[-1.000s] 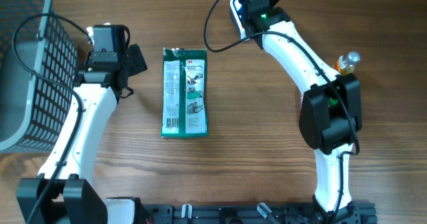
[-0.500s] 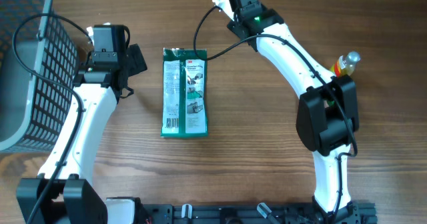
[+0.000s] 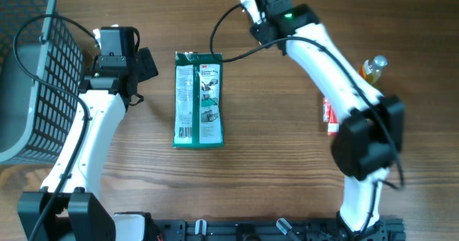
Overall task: Scan the item barcode
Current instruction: 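Lower the wipes pouch right of center and release it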
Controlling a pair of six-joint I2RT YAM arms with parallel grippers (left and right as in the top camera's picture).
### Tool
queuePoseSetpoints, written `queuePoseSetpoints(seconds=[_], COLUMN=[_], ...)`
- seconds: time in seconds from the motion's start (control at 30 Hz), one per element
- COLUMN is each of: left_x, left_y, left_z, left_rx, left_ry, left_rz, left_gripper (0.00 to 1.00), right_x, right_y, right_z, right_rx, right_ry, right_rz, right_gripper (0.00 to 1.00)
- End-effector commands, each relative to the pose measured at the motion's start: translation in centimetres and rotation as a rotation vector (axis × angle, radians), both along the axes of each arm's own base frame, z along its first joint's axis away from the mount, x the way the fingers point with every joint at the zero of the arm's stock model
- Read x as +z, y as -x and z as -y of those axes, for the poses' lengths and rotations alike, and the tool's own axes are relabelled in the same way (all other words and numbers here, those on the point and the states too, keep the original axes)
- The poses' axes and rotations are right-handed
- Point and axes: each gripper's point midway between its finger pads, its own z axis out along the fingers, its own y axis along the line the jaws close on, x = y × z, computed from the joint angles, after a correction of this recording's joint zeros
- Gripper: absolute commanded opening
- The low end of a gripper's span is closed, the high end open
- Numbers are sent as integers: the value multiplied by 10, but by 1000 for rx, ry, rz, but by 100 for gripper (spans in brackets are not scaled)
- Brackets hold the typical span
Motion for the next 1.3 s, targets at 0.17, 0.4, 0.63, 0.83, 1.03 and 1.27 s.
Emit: queuePoseSetpoints(seconds=[0.17, 0.4, 0.63, 0.83, 1.03, 1.27], left_x=[5, 5, 5, 5, 5, 5], left_y=[-2, -2, -2, -2, -2, -2], left_z=[-3, -3, -3, -3, -3, -3], left_rx=[4, 4, 4, 4, 4, 4], left_ry=[-12, -12, -12, -12, -12, -12], left_rz=[13, 13, 13, 13, 13, 13], left_gripper=[100, 100, 100, 100, 100, 100], right_x=[30, -27, -87, -121, -117, -112], right_y=[116, 167, 168, 157, 125, 116], right_z=[8, 25, 59, 70, 74, 26], right_rx=[86, -15, -85, -75, -183, -441], right_ry=[-225, -259, -81, -18, -30, -446], right_rz=[-385, -681, -661, -586, -435, -462], right_gripper=[4, 4, 5, 9, 47, 47])
